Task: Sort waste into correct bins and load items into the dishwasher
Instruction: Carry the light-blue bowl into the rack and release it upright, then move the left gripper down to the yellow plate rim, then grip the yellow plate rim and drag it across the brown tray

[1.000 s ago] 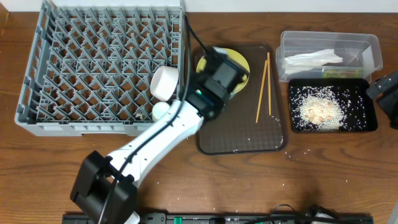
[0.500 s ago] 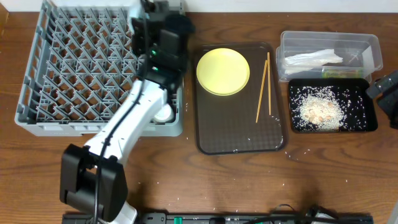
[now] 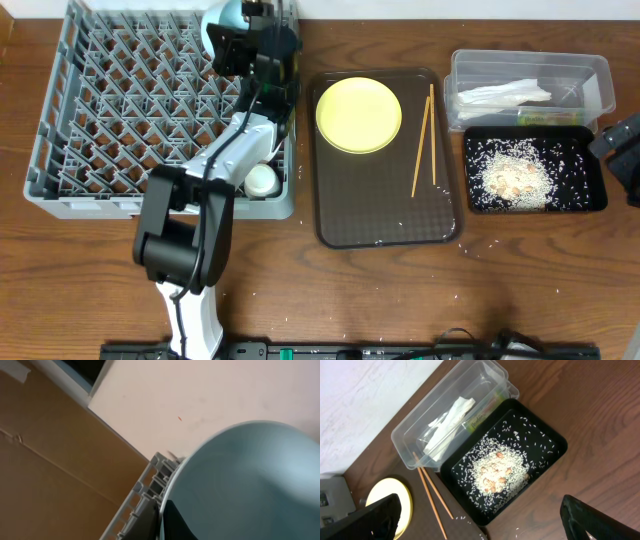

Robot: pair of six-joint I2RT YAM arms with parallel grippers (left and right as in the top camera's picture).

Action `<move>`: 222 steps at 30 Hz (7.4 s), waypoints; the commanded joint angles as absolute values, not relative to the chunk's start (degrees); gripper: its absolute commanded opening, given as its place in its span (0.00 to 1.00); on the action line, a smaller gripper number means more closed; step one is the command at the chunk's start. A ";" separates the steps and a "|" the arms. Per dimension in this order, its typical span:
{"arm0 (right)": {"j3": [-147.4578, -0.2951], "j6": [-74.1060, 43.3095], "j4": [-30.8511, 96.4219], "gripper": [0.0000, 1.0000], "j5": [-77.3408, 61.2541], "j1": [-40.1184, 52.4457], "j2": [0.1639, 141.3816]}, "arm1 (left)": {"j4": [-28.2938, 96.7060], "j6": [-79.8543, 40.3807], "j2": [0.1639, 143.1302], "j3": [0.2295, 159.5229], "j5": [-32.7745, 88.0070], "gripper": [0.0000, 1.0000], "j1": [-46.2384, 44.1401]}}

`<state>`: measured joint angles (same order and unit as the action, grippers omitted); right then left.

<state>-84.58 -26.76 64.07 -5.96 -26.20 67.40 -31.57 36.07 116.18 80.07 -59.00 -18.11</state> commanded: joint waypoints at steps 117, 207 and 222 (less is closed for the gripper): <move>-84.73 -27.40 64.14 0.99 -6.04 -26.76 67.40 | 21.37 -51.03 115.81 80.79 -10.63 0.41 -35.51; -84.73 -27.40 64.14 0.99 -6.02 -26.76 67.40 | 28.97 -32.69 111.55 80.73 -11.00 0.07 -33.19; -84.73 -27.40 64.14 0.99 -6.04 -26.76 67.40 | 27.75 -15.18 97.95 80.73 -19.40 0.08 -33.19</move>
